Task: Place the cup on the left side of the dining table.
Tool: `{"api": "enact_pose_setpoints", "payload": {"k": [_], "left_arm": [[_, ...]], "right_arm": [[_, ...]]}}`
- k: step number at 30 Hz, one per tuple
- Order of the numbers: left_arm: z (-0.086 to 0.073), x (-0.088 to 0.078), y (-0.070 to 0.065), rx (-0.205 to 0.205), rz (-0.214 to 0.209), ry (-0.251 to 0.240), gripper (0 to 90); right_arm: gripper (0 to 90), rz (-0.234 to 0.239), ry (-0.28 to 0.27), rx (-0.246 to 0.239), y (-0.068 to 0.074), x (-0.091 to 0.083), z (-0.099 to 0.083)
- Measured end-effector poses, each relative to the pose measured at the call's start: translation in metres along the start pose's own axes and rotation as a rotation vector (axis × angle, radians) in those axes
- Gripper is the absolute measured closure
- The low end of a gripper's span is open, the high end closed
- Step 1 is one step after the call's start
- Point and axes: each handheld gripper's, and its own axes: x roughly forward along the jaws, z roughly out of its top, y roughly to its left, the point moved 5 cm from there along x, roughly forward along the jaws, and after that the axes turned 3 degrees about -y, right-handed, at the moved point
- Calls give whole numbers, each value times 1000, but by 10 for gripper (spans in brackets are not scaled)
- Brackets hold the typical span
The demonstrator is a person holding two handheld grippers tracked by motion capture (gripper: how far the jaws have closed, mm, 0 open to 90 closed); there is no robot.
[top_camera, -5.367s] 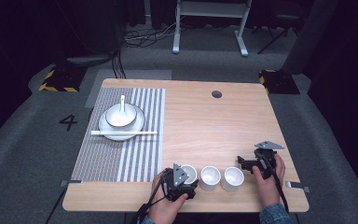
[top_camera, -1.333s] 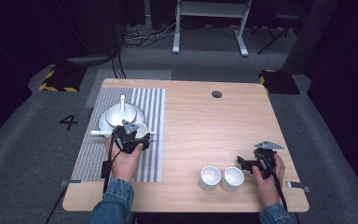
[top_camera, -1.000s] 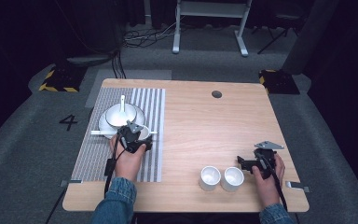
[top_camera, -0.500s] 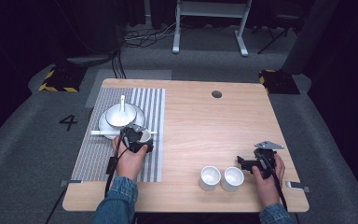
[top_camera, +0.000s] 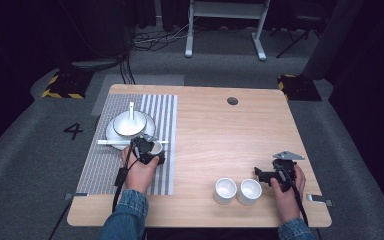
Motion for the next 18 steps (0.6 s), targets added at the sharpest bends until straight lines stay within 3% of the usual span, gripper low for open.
{"api": "enact_pose_setpoints", "payload": {"k": [9,18], "left_arm": [[-7,-2,3,-52,-18,-18,262],[-6,-6,1,-55,-2,-44,255]], "right_arm": [[1,1,0,0,0,0,0],[1,1,0,0,0,0,0]]}}
